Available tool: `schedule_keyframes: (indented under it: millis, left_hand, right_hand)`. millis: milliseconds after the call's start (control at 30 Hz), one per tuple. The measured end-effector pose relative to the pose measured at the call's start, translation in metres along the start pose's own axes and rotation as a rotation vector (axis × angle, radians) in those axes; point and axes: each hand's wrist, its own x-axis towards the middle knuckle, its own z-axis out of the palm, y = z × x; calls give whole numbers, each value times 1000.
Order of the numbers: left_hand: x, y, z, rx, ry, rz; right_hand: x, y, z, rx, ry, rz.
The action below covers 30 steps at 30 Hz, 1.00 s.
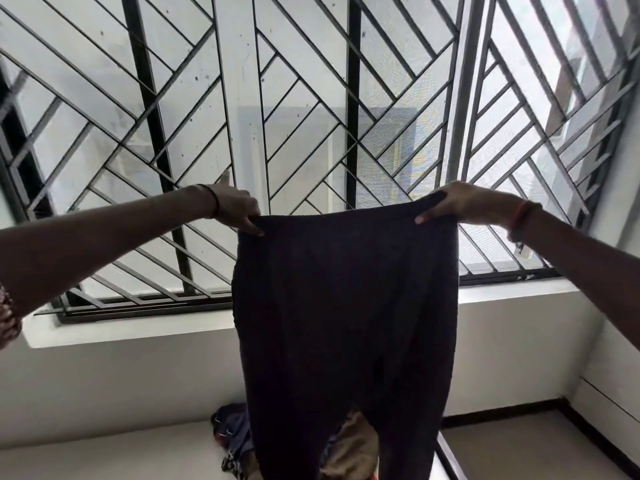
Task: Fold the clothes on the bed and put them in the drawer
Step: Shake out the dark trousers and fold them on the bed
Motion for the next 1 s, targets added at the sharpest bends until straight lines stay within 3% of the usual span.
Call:
schedule_keyframes:
  millis: [233, 433, 567, 733, 833, 1000]
  left_hand:
    - [10, 11, 16, -666, 272, 23]
    - [23, 23, 31, -939, 612, -96]
    - [30, 42, 40, -1062, 819, -250]
    - [36, 52, 47, -1436, 794, -321]
    - [38, 52, 48, -1341, 789, -262]
    - [29, 51, 53, -1383, 832, -167]
  right_hand:
    - [0, 23, 4, 146, 101, -29]
    - [-8, 35, 3, 299, -176, 52]
    - [-9, 32, 3, 363, -194, 9]
    - [-13, 36, 0, 340, -17, 12]
    - [-21, 37, -6, 351, 63, 38]
    - [-38, 43, -26, 339, -43, 21]
